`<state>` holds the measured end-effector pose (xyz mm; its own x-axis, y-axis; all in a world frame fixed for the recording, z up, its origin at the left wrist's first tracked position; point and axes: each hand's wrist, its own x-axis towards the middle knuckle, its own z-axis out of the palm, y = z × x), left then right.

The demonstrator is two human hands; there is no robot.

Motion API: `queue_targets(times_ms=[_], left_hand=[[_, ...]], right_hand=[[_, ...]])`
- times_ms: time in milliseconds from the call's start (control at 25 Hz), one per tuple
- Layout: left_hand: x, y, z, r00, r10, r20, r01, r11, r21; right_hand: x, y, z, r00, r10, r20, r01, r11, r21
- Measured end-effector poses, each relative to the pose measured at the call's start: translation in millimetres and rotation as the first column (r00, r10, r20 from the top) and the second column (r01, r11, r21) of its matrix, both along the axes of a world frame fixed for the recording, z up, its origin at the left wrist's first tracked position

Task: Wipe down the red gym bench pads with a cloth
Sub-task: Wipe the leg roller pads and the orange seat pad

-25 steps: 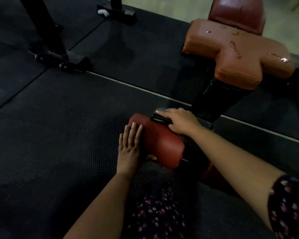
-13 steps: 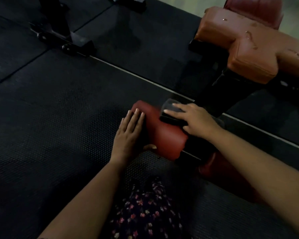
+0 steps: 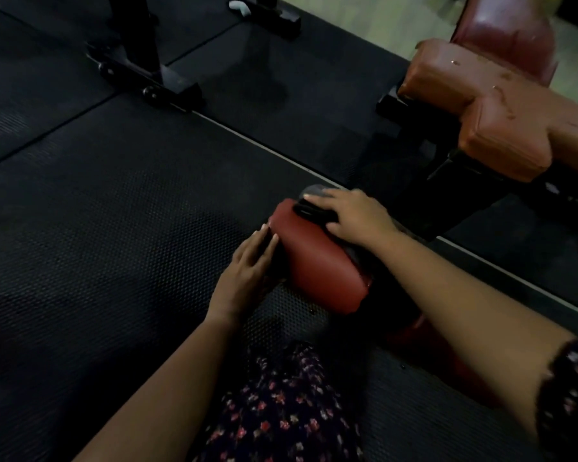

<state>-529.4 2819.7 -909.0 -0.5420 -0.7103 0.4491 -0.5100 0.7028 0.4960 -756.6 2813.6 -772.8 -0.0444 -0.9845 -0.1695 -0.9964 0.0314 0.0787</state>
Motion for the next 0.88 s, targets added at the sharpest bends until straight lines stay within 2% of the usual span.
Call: queue_targets(times_ms=[120, 200, 280, 440, 520, 640, 720, 800, 880], left_hand=[[0, 0, -2, 1.000, -0.014, 0.012, 0.014, 0.999, 0.029], [0, -3, 2, 0.999, -0.003, 0.033, 0.002, 0.999, 0.042], [-1, -14, 7, 0.992, -0.007, 0.122, 0.008, 1.000, -0.008], [-5, -49, 18, 0.920, -0.143, 0.364, 0.191, 0.977, -0.097], [-5, -56, 17, 0.909, -0.188, 0.372, 0.241, 0.965, -0.102], [-7, -52, 14, 0.932, -0.210, 0.294, 0.229, 0.973, -0.030], [-8, -52, 13, 0.933, -0.234, 0.274, 0.236, 0.971, 0.025], [-2, -60, 17, 0.944, -0.262, 0.200, 0.225, 0.955, 0.192], [9, -73, 18, 0.924, -0.280, 0.260, 0.196, 0.931, 0.307]], right_hand=[[37, -22, -5, 0.990, 0.085, -0.109, -0.093, 0.993, -0.074], [44, -5, -7, 0.972, 0.131, -0.193, -0.157, 0.980, -0.122], [32, 29, -10, 0.963, 0.150, -0.224, -0.185, 0.972, -0.145], [-12, 113, -14, 0.964, 0.060, -0.259, -0.115, 0.973, -0.201], [-20, 144, -14, 0.958, -0.011, -0.286, -0.048, 0.979, -0.198], [-3, 152, -18, 0.963, -0.082, -0.255, 0.031, 0.980, -0.198], [13, 132, -19, 0.975, -0.055, -0.216, 0.003, 0.973, -0.232], [24, 97, -16, 0.978, 0.002, -0.209, -0.053, 0.969, -0.242], [36, 59, -15, 0.971, 0.030, -0.239, -0.089, 0.966, -0.242]])
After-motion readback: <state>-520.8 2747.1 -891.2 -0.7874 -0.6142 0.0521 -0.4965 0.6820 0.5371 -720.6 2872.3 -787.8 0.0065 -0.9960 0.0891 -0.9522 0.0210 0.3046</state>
